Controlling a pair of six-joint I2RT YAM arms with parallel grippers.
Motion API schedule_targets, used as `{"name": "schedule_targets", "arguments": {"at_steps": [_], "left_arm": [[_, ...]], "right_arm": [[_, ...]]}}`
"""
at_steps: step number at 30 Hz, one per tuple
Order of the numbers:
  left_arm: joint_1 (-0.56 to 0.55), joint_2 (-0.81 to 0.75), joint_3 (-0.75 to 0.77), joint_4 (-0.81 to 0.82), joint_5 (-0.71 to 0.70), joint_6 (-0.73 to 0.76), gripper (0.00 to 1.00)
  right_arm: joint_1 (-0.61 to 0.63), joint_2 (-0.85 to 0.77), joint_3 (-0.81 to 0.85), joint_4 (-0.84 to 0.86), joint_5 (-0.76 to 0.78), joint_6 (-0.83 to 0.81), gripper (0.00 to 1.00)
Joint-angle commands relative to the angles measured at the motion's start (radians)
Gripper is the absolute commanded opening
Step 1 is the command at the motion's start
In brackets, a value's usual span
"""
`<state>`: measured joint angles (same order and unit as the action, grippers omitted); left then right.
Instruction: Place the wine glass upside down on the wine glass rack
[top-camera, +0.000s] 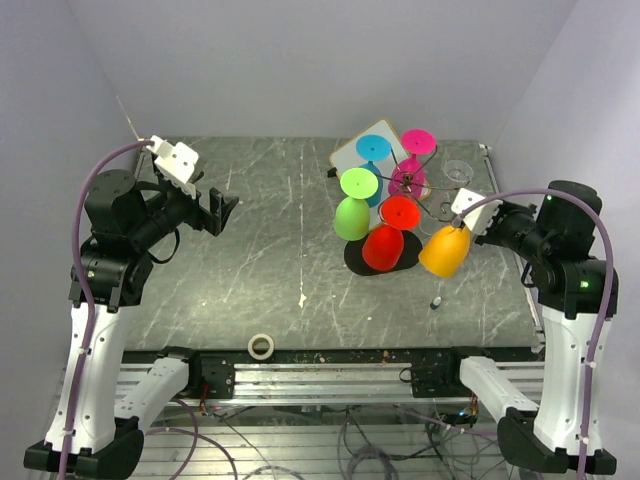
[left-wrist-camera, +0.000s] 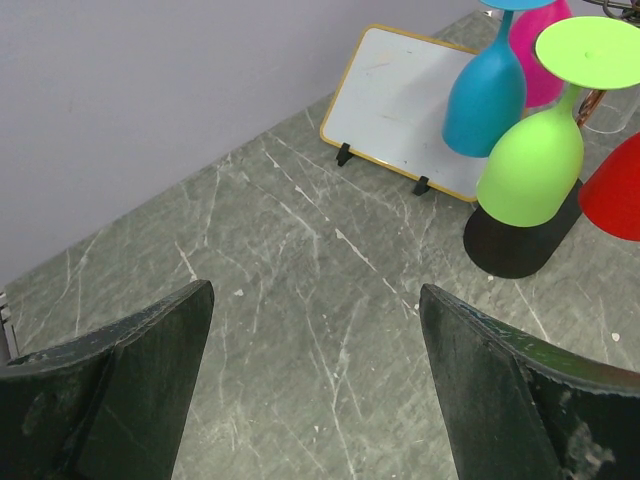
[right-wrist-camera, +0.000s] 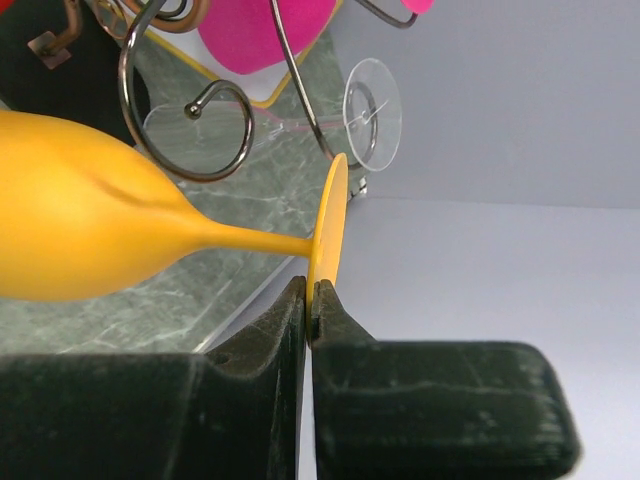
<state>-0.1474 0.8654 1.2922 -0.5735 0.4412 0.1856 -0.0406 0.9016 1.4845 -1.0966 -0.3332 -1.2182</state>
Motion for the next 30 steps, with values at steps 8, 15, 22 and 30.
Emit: {"name": "schedule_targets", "arguments": {"at_steps": [8,15,22,30], "left_arm": [[0.005,-0.013,0.0,0.017,0.031,0.012,0.94],[0.005,-0.012,0.003,0.012,0.032,0.014,0.94],[0.005,-0.014,0.001,0.011,0.033,0.018,0.93],[0.005,-0.014,0.0,0.011,0.031,0.018,0.93]], "right_arm": [[0.086,0.055,0.014,0.082,0.04,-0.13,0.01],[0.112,0.083,0.032,0.087,-0.006,-0.172,0.01],[0.125,0.103,0.034,0.093,-0.062,-0.204,0.02],[0.138,0.124,0.045,0.088,-0.143,-0.231,0.02]]}}
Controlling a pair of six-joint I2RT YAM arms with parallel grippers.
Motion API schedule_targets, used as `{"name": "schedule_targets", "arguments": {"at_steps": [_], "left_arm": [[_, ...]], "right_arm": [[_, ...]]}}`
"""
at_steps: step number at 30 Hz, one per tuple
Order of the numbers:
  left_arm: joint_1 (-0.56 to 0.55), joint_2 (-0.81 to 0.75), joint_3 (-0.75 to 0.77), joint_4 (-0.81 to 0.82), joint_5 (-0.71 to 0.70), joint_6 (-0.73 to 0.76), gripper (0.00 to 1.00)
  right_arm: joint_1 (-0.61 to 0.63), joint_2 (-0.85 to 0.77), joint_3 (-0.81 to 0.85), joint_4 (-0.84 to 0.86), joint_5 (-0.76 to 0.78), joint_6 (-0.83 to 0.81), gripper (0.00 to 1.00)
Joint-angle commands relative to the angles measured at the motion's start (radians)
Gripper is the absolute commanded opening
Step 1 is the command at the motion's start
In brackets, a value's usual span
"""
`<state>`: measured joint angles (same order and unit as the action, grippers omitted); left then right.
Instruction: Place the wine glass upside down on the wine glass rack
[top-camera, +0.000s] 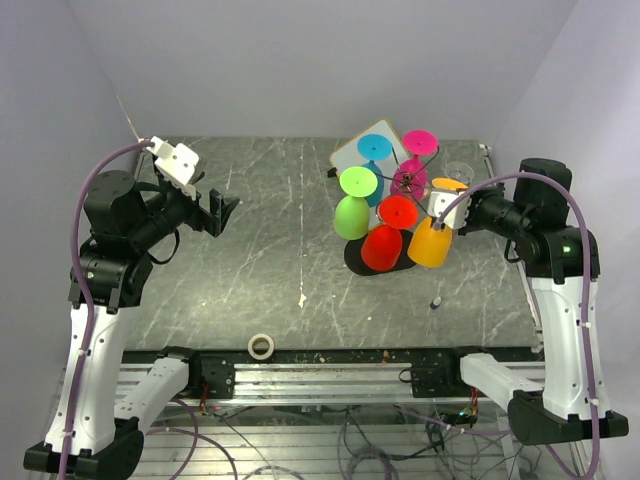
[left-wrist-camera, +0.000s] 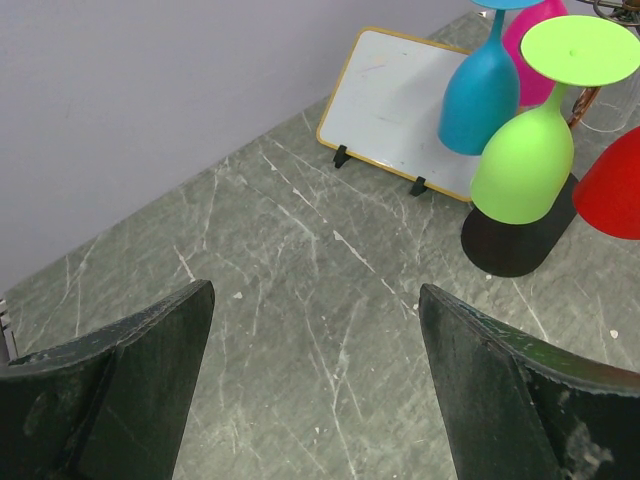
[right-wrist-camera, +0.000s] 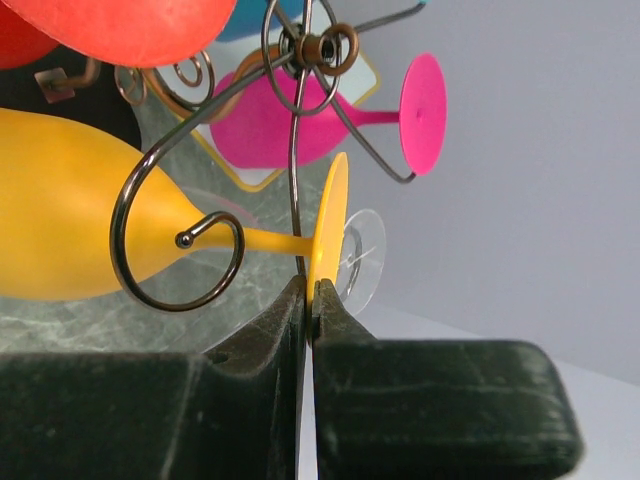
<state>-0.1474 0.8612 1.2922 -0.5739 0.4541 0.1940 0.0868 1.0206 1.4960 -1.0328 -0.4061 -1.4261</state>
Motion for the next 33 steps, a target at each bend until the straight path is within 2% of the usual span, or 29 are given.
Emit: {"name": "schedule_targets", "arguments": {"at_steps": [1,17,33], "left_arm": [[0.005,-0.01,0.0,0.011,0.017,0.01,0.94],[0.005,-0.01,-0.003,0.007,0.015,0.016,0.94],[0.005,-0.007,-0.002,0.005,0.02,0.017,0.94]], "right_arm": [[0.012,0.007,0.033,0.021,-0.08,-0.027,0.02],[0.021,0.012,0.063,-0.064,-0.169,-0.081,0.02],[0.018,-0.042,0.057,-0.123,-0.14,-0.053,0.02]]}}
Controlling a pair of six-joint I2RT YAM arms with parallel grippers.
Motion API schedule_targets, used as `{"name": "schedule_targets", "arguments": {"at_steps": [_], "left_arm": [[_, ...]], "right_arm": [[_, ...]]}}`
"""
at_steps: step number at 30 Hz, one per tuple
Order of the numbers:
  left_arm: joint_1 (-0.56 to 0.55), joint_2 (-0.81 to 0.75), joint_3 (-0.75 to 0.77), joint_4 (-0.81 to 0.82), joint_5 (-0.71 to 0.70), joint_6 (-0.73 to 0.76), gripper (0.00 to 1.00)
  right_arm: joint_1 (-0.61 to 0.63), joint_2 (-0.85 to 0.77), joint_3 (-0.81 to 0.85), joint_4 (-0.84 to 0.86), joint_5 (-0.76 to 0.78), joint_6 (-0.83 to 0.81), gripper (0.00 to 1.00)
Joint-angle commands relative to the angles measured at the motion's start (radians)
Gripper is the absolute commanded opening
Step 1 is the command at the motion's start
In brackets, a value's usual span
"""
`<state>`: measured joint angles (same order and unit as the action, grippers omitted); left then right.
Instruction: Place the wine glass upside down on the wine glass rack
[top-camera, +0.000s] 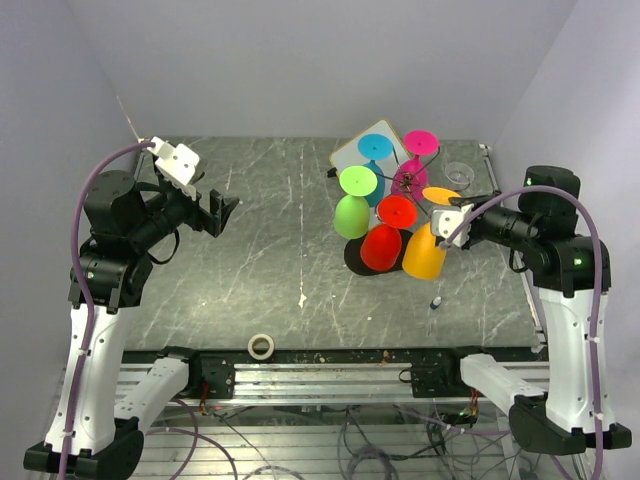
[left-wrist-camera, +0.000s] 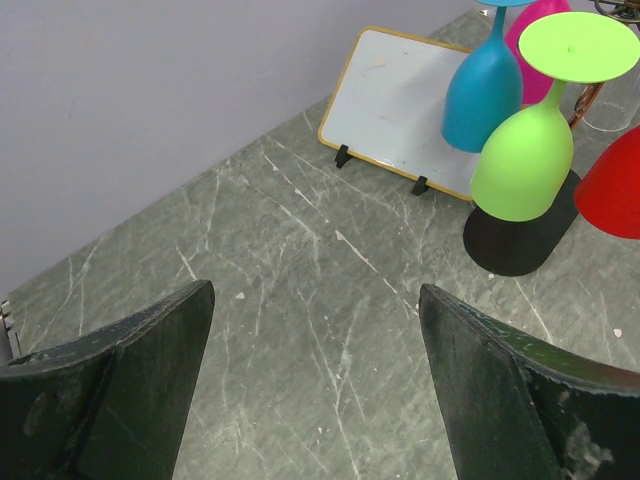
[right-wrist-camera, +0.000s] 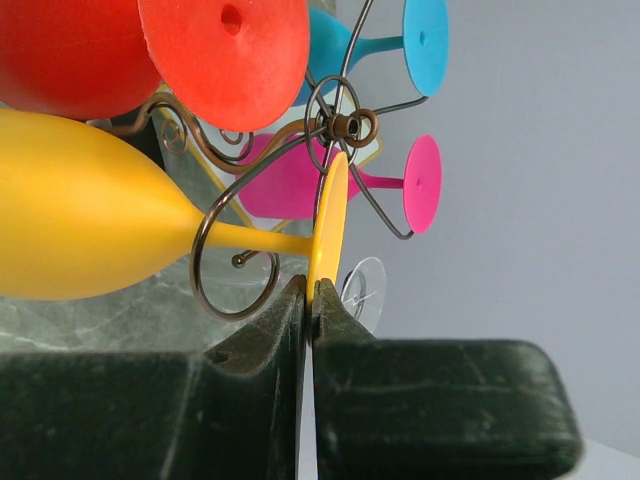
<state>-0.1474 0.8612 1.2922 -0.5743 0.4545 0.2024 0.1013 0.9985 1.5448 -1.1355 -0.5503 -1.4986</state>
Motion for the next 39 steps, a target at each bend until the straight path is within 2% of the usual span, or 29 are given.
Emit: {"name": "schedule_targets", "arguments": {"at_steps": [1,39], "left_arm": [[0.005,-0.005,-0.003,0.005,0.021,0.009,0.94],[0.005,-0.01,0.0,-0.006,0.032,0.022,0.94]], "right_arm": [[0.003,-0.023,0.006,-0.021,0.006,0.022,0.02],[-0.045,-0.059,-0.073,-0.004,0.087,0.051,0.06]]}}
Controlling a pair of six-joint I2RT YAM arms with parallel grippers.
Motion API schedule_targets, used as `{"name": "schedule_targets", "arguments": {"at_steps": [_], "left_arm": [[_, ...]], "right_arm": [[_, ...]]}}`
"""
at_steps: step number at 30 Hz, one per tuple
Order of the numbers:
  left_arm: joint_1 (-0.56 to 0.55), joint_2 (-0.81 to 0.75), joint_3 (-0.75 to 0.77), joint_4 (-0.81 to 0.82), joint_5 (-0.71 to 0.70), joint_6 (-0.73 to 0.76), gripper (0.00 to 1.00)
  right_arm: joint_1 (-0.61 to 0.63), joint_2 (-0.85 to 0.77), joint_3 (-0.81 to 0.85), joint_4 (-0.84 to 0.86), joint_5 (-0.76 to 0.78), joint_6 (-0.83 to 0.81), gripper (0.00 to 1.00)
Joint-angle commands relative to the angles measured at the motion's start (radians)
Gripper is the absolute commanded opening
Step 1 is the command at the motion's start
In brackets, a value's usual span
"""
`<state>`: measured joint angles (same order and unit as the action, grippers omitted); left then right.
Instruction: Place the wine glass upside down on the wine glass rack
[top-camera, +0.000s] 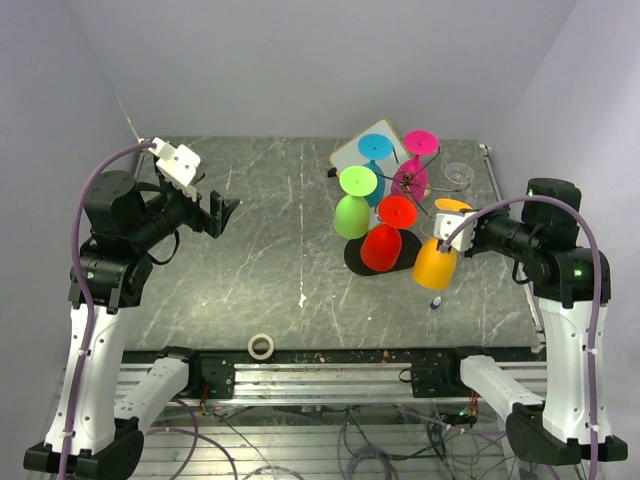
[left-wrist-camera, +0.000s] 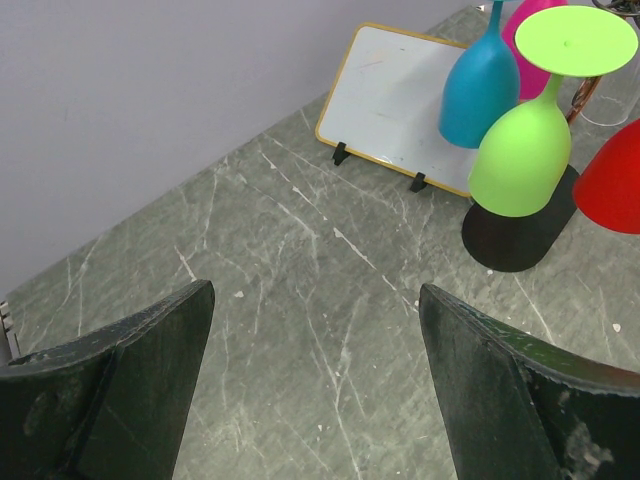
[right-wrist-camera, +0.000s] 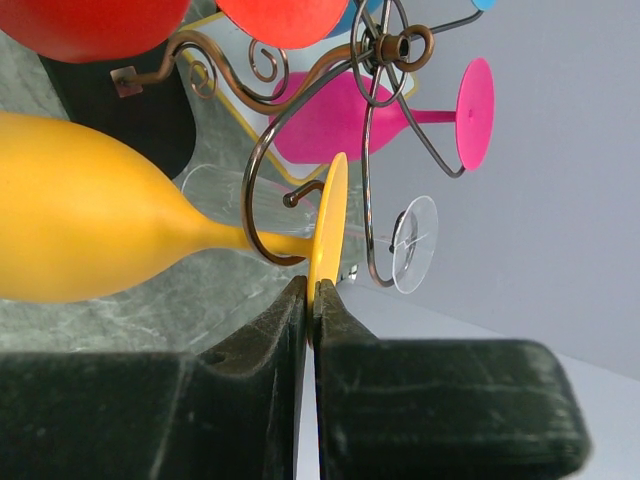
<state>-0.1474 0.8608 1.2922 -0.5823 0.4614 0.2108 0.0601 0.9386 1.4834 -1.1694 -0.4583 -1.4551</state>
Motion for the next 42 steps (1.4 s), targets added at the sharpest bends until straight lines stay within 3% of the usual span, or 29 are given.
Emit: {"name": "schedule_targets", "arguments": {"at_steps": [1,42], "left_arm": [[0.005,-0.009,-0.001,0.003,0.025,0.013,0.94],[0.005,-0.02,-0.014,-0.002,0.03,0.024,0.94]], "right_arm": [[-0.003,0.003,-0.013,0.032,-0.007,0.007,0.06],[-0.004,0.004,-0.083,0.072,0.072,0.018,0.24]]}}
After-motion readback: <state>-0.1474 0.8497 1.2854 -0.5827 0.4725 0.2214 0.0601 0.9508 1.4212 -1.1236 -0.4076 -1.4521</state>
